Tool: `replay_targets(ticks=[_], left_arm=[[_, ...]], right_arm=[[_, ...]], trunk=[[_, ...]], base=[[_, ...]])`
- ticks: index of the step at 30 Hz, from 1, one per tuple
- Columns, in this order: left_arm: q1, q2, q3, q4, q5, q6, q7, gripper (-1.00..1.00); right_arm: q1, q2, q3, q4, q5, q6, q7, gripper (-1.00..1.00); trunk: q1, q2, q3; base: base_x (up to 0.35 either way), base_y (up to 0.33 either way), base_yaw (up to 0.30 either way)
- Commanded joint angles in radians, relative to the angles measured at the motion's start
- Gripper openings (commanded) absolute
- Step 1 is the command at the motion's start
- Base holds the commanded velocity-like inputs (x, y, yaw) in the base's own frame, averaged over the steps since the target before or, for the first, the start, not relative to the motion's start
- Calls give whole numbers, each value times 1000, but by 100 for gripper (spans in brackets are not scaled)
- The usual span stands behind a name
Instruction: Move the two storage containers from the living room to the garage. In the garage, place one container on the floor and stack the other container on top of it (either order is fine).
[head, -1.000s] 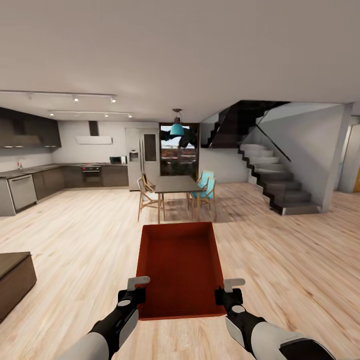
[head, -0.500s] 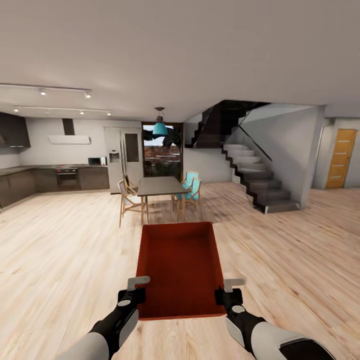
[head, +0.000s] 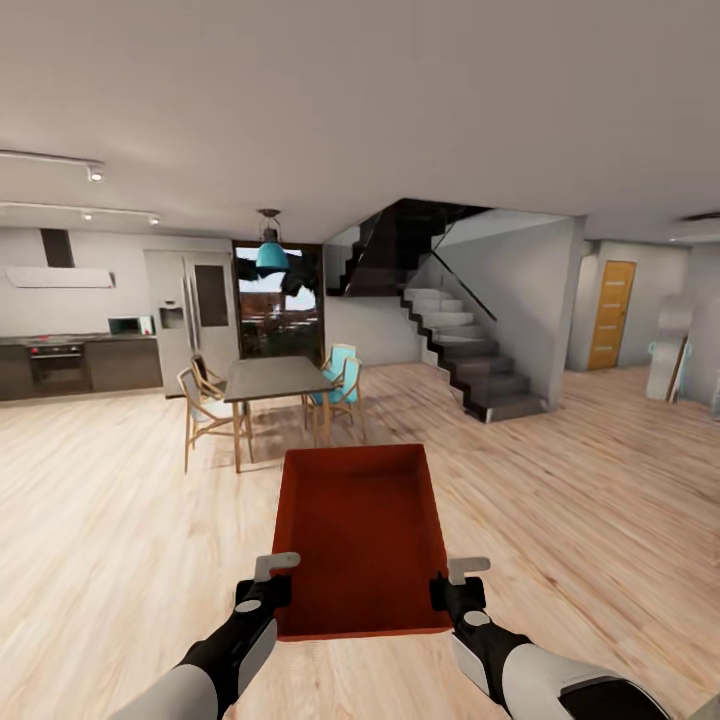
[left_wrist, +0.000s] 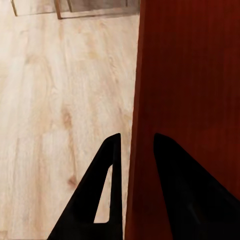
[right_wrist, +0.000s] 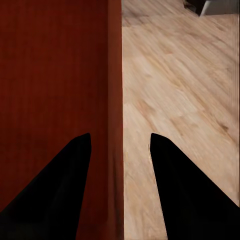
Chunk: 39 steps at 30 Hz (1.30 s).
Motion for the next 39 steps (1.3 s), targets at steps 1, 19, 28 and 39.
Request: replay_targets(ticks=[1, 19, 28, 39], left_arm=[[0, 62, 4, 1, 9, -1, 13, -100], [0, 62, 4, 1, 9, -1, 13, -100], [0, 62, 4, 1, 9, -1, 13, -100], [0, 62, 4, 1, 9, -1, 13, -100]], right_arm=[[-1, 1, -72, -42, 27, -88, 2, -100], [-1, 1, -72, -42, 27, -88, 2, -100], [-1, 1, -72, -42, 26, -88, 2, -100], [-1, 1, -72, -42, 26, -88, 2, -100]], trunk=[[1, -1, -2], [1, -1, -2], [1, -1, -2], [1, -1, -2]], base=[[322, 0, -272], [322, 0, -272], [322, 0, -183], [322, 0, -7]])
